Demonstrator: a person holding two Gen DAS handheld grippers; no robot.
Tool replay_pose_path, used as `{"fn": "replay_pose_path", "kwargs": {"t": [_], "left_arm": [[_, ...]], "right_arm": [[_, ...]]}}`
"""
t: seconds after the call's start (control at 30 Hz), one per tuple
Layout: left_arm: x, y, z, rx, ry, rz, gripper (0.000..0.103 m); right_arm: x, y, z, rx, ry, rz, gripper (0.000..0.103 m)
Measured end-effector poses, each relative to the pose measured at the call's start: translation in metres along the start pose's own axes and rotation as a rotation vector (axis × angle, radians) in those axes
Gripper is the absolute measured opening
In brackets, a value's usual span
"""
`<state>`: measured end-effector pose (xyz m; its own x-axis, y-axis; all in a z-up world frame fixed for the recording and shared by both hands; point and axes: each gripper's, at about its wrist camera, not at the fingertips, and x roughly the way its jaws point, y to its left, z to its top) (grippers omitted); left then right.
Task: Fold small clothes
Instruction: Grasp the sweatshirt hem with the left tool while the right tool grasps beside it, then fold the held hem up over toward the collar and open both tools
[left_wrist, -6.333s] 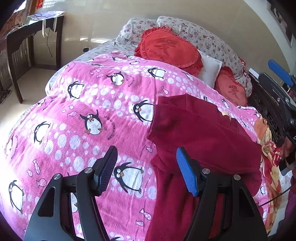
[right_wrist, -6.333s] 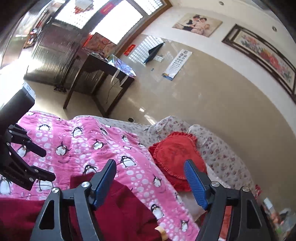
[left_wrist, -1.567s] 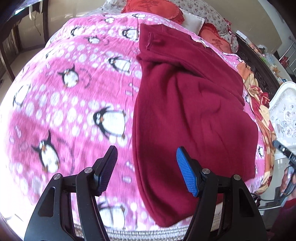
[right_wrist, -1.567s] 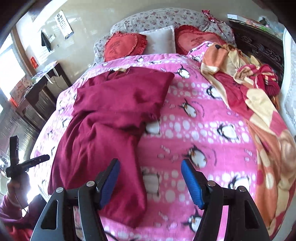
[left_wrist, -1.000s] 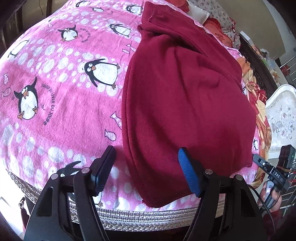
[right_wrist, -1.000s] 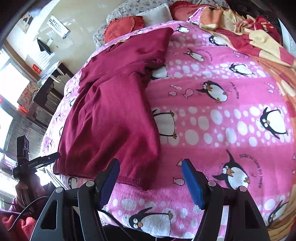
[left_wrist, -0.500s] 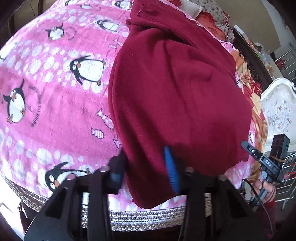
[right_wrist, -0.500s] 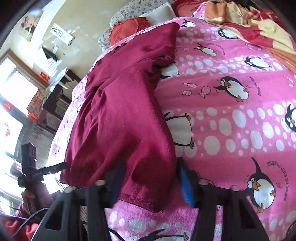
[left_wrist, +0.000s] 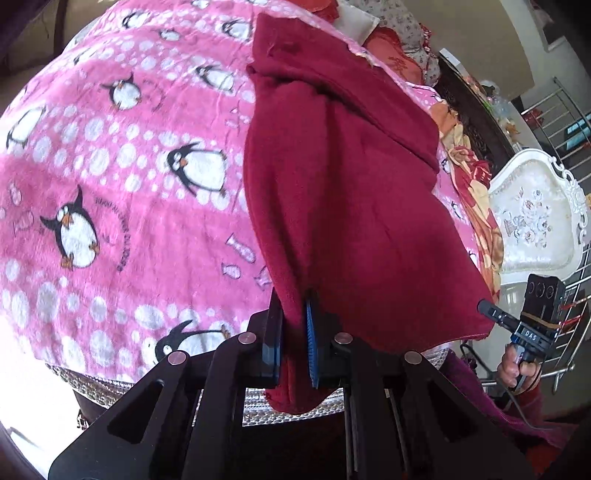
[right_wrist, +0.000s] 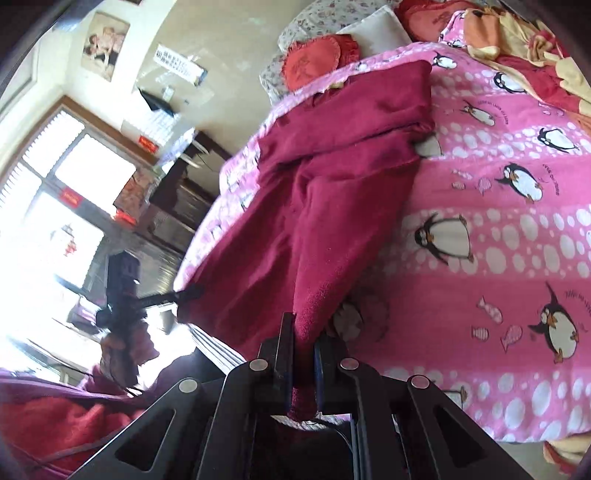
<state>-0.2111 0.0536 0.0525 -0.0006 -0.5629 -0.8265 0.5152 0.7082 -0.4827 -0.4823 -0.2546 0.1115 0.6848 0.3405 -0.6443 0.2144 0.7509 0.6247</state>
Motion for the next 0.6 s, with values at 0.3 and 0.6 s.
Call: {"fn": "replay_pose_path", "kwargs": {"t": [0.3,0.6], "left_arm": [[-0.008,0.016,0.003,-0.062,-0.001,-0.002,0.006],[-0.024,-0.01,0.077,0.008,-0.101,-0.068,0.006]], "right_arm": [[0.012,-0.017,-0.001,0.092,0.034,0.046,0.008],[-0.003,0.005,0.086,0.026,-0.143,0.168,0.007]]}}
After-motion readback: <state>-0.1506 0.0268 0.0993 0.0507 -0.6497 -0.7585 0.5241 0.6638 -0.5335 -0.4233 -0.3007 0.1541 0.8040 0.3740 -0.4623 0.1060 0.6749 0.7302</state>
